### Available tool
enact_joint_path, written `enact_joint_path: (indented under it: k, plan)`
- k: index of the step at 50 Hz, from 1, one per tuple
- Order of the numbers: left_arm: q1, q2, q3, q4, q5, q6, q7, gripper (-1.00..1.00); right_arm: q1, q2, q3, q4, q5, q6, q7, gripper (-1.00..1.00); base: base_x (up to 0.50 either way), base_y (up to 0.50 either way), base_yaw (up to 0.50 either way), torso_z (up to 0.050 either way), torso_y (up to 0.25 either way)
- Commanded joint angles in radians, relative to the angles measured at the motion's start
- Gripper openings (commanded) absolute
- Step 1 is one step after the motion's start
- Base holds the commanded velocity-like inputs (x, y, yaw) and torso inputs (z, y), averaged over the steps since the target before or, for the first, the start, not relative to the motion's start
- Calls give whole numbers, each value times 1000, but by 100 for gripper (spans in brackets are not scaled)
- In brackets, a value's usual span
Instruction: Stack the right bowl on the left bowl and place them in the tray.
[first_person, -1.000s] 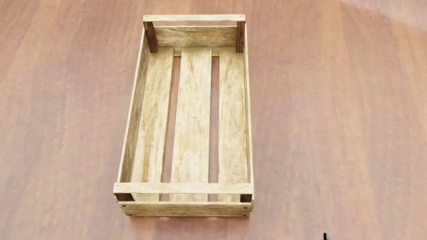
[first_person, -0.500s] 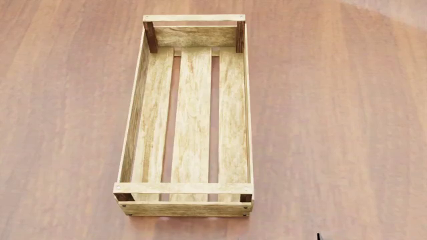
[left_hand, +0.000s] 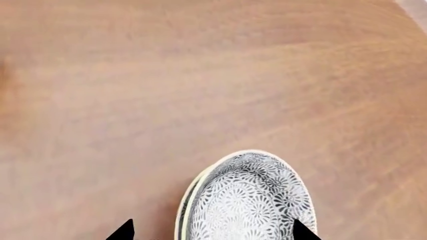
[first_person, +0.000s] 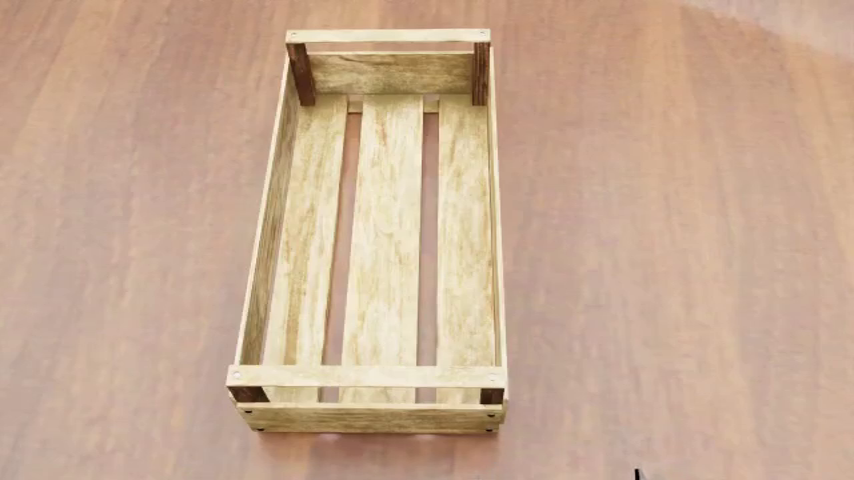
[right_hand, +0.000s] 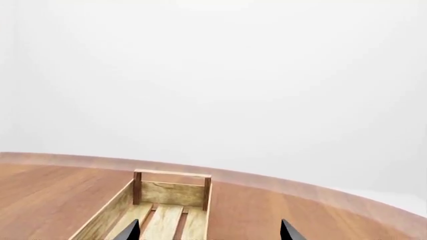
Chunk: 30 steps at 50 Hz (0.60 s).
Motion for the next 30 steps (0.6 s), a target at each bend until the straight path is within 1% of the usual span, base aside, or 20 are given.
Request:
enact_joint_path:
  k: [1, 30]
  plan:
    - [-5, 25, -25, -29, 8, 26, 35, 100, 2, -15, 16, 6, -16, 0, -19, 100, 0, 0, 0, 0, 0]
    - [-49, 40, -19, -107, -13, 14, 57, 100, 5, -11, 7, 5, -20, 8, -16, 100, 0, 0, 0, 0, 0]
